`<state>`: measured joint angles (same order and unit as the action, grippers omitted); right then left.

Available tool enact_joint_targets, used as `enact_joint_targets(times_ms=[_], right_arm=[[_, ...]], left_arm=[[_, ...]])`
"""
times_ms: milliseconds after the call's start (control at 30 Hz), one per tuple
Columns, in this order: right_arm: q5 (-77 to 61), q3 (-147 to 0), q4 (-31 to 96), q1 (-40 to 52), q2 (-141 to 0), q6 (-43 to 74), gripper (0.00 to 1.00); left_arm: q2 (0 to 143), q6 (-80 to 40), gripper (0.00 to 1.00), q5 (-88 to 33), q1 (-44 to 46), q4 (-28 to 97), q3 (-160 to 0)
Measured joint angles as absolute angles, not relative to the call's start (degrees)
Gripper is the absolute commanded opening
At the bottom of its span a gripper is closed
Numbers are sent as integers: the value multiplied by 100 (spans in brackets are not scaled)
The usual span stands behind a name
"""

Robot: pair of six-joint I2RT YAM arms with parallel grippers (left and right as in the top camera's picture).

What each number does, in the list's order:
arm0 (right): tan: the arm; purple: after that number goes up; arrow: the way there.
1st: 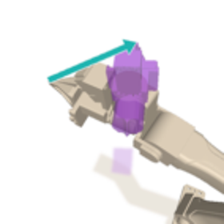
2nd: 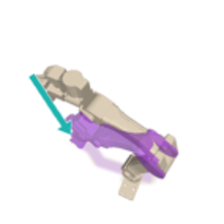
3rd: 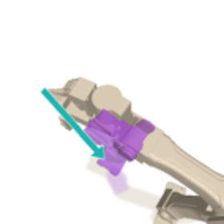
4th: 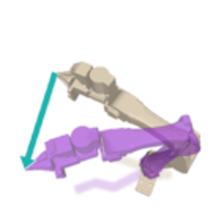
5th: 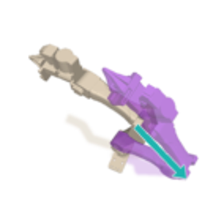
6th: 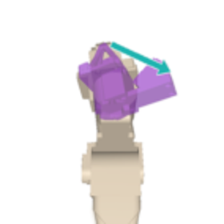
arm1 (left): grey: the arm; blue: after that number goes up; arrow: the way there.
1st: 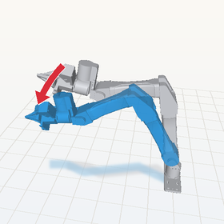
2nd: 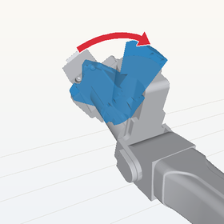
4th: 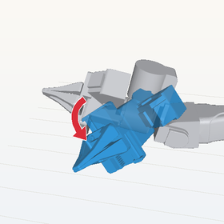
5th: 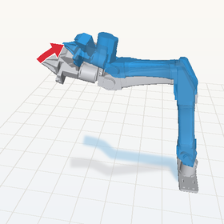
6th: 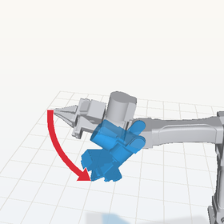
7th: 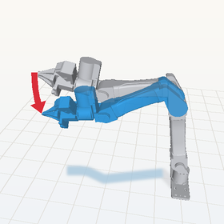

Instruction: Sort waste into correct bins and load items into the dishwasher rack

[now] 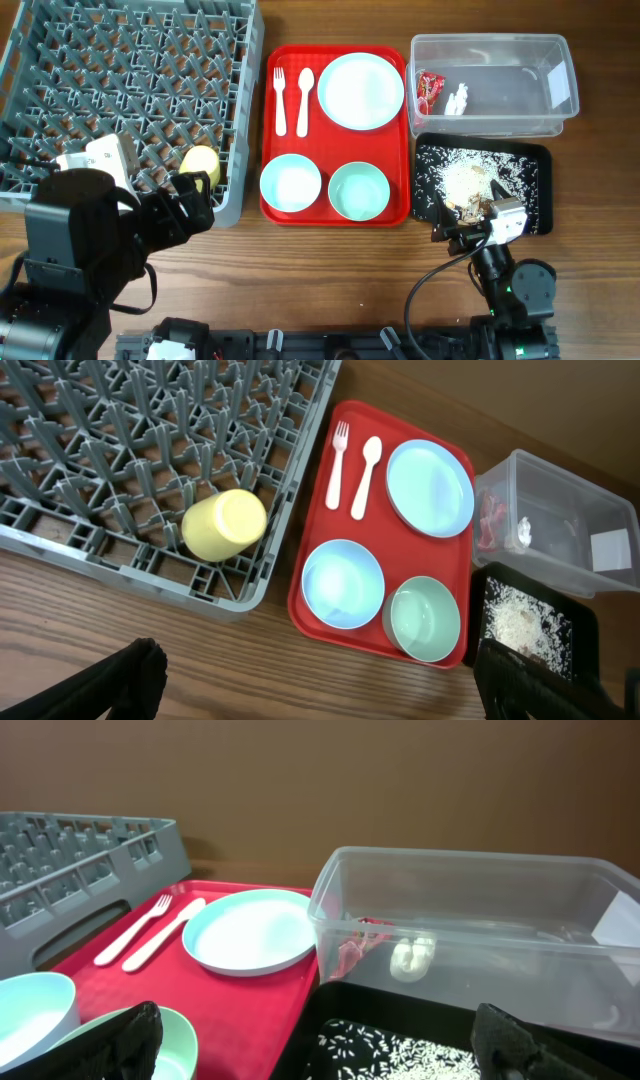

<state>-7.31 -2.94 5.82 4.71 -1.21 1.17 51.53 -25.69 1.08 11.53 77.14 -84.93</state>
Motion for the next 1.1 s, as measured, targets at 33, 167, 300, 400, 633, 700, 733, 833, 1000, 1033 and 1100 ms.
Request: enact_joint_targets(times_ms=[33, 167, 300, 400, 633, 700, 733, 833, 1000, 1033, 1100], right_arm=[[-729, -283, 537, 471, -121, 117, 100], [-731, -281, 425, 471, -115, 117, 100], [-731, -281, 416, 471, -115, 117, 100], [-731, -281, 414, 471, -115, 117, 100], [-731, -281, 414, 471, -115, 117, 100], [-731, -281, 416, 471, -115, 117, 100], [-731, -281, 414, 471, -115, 117, 100], [-731, -281, 414, 471, -115, 117, 100], [-731, -281, 416, 471, -115, 117, 100], [-731, -281, 414, 471, -115, 117, 100], [-731, -281, 414, 471, -115, 117, 100]], left_arm=[[5153, -2569, 100, 108, 1153, 7714, -8493], [5153, -2569, 100, 108, 1153, 7714, -8493], [5153, -2569, 100, 106, 1153, 7714, -8493], [5153, -2569, 100, 108, 1153, 7714, -8493], [5153, -2569, 100, 108, 1153, 7714, -8493], [5153, -2567, 100, 108, 1153, 7714, -8493], [5153, -2569, 100, 108, 1153, 7714, -8493], [5153, -2569, 100, 108, 1153, 7714, -8493], [5153, -2578, 100, -117, 1153, 7732, -8493], [5153, -2585, 100, -242, 1153, 7756, -8493], [5153, -2587, 100, -576, 1153, 7601, -8493]])
